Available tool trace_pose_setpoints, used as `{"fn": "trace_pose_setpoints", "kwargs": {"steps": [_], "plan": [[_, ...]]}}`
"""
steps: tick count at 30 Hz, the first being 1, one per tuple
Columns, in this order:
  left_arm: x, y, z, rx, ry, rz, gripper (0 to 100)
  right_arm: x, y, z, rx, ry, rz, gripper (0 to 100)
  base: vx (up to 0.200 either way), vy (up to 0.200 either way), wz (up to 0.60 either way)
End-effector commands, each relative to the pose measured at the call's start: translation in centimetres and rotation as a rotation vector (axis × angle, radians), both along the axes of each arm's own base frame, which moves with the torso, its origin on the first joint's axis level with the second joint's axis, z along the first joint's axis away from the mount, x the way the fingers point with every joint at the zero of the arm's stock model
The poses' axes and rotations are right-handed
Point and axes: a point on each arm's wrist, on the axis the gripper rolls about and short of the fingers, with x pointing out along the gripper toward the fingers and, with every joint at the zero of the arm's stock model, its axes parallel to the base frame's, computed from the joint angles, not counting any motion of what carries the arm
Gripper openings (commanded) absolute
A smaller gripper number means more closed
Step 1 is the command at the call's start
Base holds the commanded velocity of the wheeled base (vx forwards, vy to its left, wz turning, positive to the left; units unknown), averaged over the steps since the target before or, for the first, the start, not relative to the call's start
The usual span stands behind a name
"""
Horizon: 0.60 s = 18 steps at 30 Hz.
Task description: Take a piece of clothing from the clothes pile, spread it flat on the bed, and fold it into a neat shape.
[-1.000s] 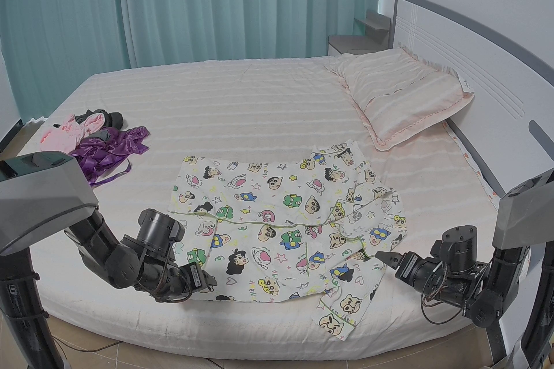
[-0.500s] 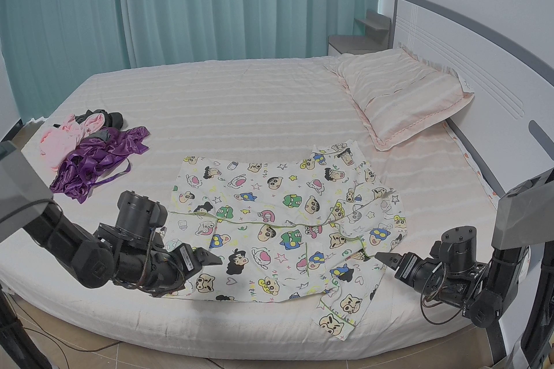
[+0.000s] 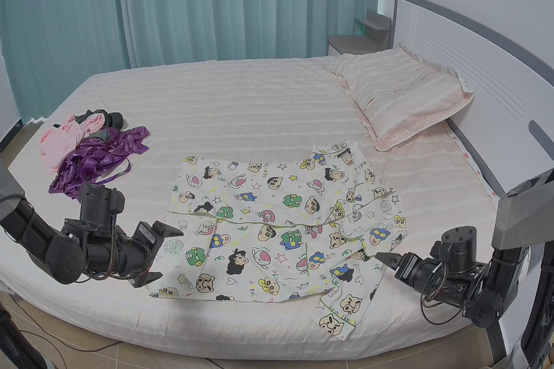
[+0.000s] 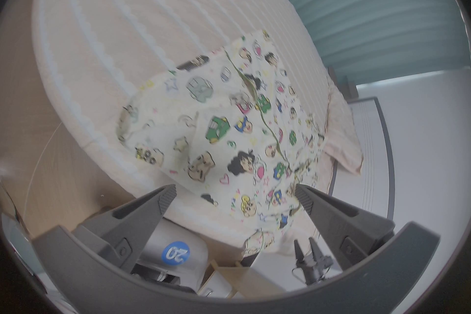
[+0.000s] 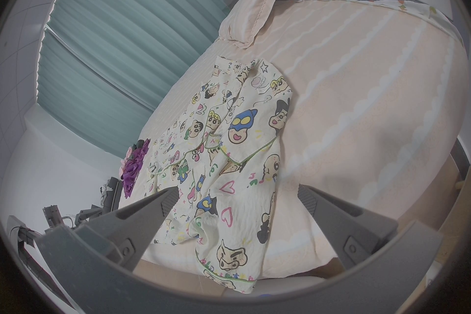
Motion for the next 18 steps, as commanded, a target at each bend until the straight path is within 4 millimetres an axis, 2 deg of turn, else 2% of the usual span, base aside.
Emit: {"fn": "trace_pose_setpoints", "kwargs": {"steps": [1,12,18], "plan": [[1.0,1.2,-2.3,-0.03,0.064,0.095,100,-0.2,0.0,-0.1,-0.003,0.007,0.001,100,0.0,0.0,0.0],[3.1,1.9,-2.6,-0.047,0.046,0.161,100,-0.2,-0.1,-0.1,-0.004,0.01,0.001,100,0.0,0.0,0.0],[5.0,1.0,-3.7,-0.003,0.013,0.177,100,-0.2,-0.1,-0.1,-0.003,0.007,0.001,100,0.0,0.0,0.0]]}}
